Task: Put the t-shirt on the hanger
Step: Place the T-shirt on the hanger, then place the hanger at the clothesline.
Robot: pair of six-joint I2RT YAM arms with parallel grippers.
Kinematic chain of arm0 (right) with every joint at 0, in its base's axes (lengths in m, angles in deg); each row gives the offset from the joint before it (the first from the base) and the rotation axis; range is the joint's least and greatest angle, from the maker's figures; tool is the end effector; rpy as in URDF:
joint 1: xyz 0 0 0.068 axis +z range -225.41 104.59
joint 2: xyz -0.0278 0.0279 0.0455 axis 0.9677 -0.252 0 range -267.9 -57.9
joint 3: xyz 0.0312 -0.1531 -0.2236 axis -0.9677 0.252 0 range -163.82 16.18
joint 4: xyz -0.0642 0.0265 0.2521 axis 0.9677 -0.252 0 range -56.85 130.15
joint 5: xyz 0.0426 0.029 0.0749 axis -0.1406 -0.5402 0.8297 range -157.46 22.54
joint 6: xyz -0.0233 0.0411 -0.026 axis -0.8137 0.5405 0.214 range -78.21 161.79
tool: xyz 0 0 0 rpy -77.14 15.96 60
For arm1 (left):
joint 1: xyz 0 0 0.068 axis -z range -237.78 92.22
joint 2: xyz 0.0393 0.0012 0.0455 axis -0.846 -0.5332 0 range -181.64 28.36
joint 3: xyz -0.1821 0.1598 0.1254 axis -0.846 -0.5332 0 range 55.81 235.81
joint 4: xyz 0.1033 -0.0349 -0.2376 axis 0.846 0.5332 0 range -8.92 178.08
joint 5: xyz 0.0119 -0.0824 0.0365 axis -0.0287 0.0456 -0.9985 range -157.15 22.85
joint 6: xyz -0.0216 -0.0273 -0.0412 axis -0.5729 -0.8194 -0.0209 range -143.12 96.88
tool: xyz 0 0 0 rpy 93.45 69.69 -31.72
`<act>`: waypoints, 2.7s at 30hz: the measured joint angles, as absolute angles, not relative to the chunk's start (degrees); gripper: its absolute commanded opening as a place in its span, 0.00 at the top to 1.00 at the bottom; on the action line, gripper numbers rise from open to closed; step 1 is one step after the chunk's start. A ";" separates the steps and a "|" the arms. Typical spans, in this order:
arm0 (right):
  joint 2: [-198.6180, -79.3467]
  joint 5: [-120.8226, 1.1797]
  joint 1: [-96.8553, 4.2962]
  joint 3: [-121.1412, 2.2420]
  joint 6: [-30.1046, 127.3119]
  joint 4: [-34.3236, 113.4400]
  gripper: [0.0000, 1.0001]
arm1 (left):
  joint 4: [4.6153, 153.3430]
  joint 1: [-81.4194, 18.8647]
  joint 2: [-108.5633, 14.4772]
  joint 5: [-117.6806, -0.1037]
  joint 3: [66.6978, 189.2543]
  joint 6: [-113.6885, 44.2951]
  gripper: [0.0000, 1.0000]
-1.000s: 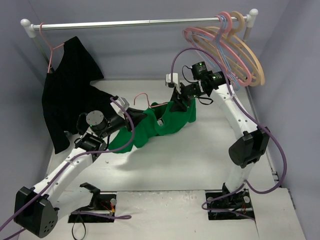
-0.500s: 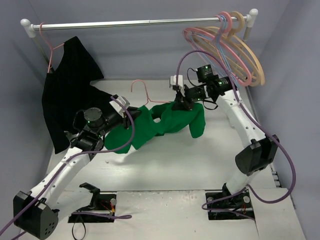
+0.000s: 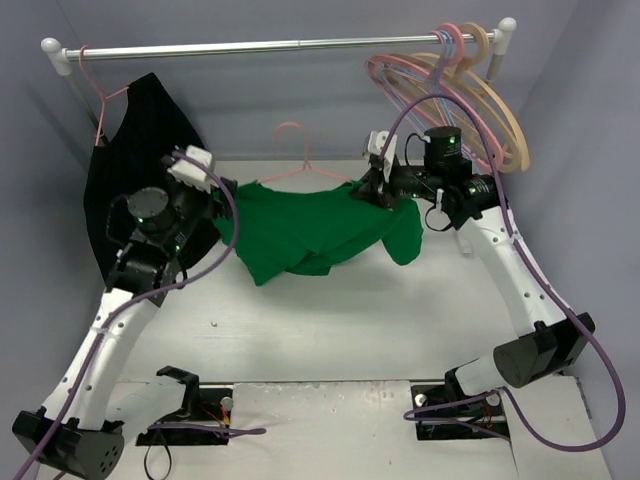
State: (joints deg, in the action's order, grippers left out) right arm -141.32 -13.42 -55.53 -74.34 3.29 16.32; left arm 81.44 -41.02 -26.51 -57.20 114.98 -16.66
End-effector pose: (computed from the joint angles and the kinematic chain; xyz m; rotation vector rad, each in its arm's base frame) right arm 0.2877 0.1347 0.4383 -1.3660 1.1480 0.6389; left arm 0.2056 -0.0684 0.4152 0.4397 1.4437 -0.2747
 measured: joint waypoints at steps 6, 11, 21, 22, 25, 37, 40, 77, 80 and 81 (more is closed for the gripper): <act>-139.59 -17.73 -55.51 -77.29 14.63 31.68 1.00 | 88.00 -41.02 -30.22 -68.96 133.72 -19.35 0.30; -141.30 -21.66 -55.51 -90.29 20.40 39.95 1.00 | 92.31 -41.02 -31.01 -76.30 142.72 -20.66 0.30; -140.09 -24.31 -55.51 -96.98 28.12 53.17 1.00 | 101.95 -41.02 -31.43 -83.71 145.34 -26.60 0.30; -139.72 -23.61 -55.51 -95.65 28.16 52.82 1.00 | 102.67 -41.02 -31.06 -84.10 144.73 -27.11 0.30; -137.84 -21.22 -55.51 -89.11 27.99 49.69 1.00 | 105.14 -41.02 -29.31 -85.39 141.61 -28.83 0.30; -142.48 -35.74 -50.70 -76.70 31.13 43.09 1.00 | 118.49 -41.02 -29.11 -86.49 135.42 -34.60 0.29; -147.22 -44.28 -46.04 -81.16 31.79 43.53 1.00 | 122.49 -41.02 -31.10 -85.39 133.56 -36.53 0.29; -167.18 -78.40 -30.89 -96.08 40.07 42.11 0.00 | 132.46 -41.02 -32.56 -84.74 135.53 -40.39 0.29; -160.38 -77.57 -31.11 -93.22 37.76 42.22 0.00 | 132.30 -41.02 -32.26 -84.74 136.30 -40.55 0.29; -157.19 -77.20 -31.22 -91.12 37.01 42.81 0.00 | 132.28 -41.02 -32.04 -84.74 136.47 -40.57 0.29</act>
